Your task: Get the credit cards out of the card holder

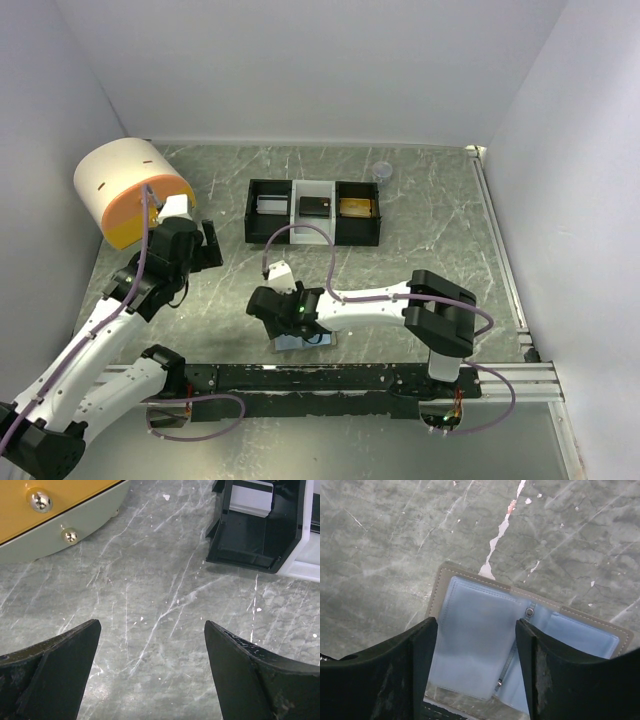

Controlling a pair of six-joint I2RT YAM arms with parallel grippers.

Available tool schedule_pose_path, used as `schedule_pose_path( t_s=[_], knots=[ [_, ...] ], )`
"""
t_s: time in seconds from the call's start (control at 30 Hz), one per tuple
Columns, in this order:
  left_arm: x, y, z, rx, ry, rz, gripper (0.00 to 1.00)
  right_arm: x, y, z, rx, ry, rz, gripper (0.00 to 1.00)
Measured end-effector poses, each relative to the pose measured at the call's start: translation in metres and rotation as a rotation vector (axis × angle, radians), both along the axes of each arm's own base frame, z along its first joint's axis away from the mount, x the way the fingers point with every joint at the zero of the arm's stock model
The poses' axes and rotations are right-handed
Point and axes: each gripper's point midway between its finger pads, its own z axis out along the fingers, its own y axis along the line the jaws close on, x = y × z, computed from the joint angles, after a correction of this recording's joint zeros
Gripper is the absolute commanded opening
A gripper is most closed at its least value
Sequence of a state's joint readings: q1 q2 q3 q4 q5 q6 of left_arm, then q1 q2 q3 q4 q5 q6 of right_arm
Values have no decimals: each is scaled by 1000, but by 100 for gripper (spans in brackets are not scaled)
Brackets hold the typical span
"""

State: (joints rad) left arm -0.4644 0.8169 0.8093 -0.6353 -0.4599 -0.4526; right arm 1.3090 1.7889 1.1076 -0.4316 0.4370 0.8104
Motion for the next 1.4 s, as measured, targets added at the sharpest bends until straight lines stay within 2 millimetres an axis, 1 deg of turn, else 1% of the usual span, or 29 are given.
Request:
schedule_pose_path(
  t_s=[0.17, 0.27, 0.33, 0.47, 0.6, 0.67, 0.83, 0.9, 0.97, 1.03, 1.1, 1.23, 1.4],
  knots=[
    [0, 0, 0, 1, 2, 0, 97, -1, 3, -8, 0, 11, -2, 52],
    [0, 0, 0, 1, 2, 0, 97, 0, 5, -7, 12, 9, -6, 49],
    [0, 0, -1, 1, 2, -1, 96, 0, 6, -8, 15, 8, -8, 49],
    [0, 0, -1, 2, 5, -1, 96, 0, 6, -8, 17, 9, -14, 55],
    [1, -1, -3, 4, 13, -4, 96, 1, 6, -9, 15, 7, -18, 55],
    [1, -2, -4, 3, 15, -6, 96, 1, 6, -9, 15, 7, -18, 53],
    [1, -2, -4, 2, 17, -9, 96, 1, 6, -9, 32, 6, -13, 41],
    [1, -2, -4, 2, 18, -9, 96, 1, 6, -8, 59, 12, -12, 38],
    [1, -2, -4, 2, 18, -9, 96, 1, 6, -7, 86, 22, -11, 33],
    [1, -3, -5, 2, 19, -10, 96, 2, 4, -6, 125, 36, -12, 25],
    [1, -3, -5, 2, 20, -11, 96, 3, 2, -6, 155, 52, -16, 22],
    [1, -4, -6, 0, 24, -15, 96, 7, 0, -7, 187, 73, -28, 19],
    [1, -5, -8, 1, 33, -19, 96, 9, 3, -7, 217, 85, -29, 16]
  ],
)
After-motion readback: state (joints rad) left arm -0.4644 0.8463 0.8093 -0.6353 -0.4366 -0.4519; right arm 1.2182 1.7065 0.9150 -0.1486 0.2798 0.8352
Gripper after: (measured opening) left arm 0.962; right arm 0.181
